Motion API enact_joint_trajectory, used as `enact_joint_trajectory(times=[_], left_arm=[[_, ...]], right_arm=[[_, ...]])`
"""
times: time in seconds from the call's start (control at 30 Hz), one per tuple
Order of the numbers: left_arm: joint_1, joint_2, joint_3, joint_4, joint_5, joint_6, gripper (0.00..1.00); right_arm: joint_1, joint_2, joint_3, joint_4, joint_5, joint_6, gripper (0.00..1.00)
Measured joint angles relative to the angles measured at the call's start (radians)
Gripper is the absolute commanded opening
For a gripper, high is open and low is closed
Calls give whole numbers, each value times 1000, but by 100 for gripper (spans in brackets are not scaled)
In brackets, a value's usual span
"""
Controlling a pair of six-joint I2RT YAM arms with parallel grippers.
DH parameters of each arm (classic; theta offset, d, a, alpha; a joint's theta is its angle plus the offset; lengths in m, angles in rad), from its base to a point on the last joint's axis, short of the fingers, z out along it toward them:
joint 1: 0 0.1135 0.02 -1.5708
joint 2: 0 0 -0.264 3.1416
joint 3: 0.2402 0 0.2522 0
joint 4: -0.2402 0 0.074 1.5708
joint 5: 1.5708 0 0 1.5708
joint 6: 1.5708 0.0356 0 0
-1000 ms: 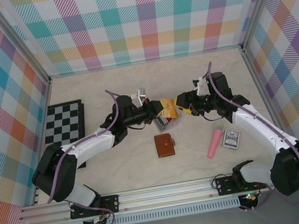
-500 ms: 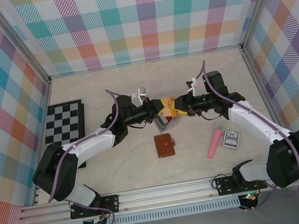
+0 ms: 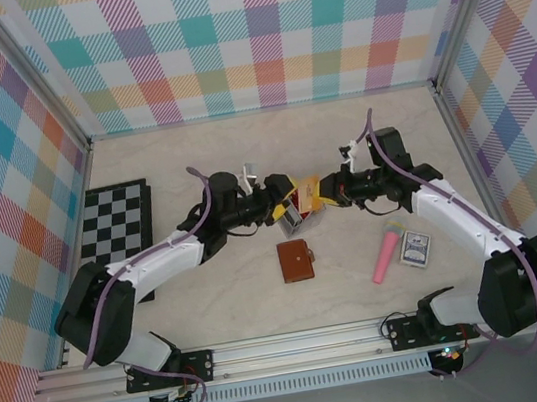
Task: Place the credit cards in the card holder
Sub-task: Pick up the credit card from the storage box, then open the card holder at the bottom-center of the table.
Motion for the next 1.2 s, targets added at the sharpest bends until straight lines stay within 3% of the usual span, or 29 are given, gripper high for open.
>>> enact_joint_trajectory(times=[0.13,0.3,0.5,0.8,1.2], left_arm=[[0,-74,0,-223,-106,60,82],[0,-142,0,-454,-209,128,83],[-1,-185,-18,-610,-290,152,83],[-2,-212,-47,-694,-359,153,83],[-21,-195,-40,-712,-369,182,83]], right_arm=[[77,-5,40,-133,197,-26,6],[281,16,92,-288,480,-31,3],[454,120,138,-386,701,6,5],[560,257,225,-412,803,23,5],[553,311,200,-406,831,33,6]])
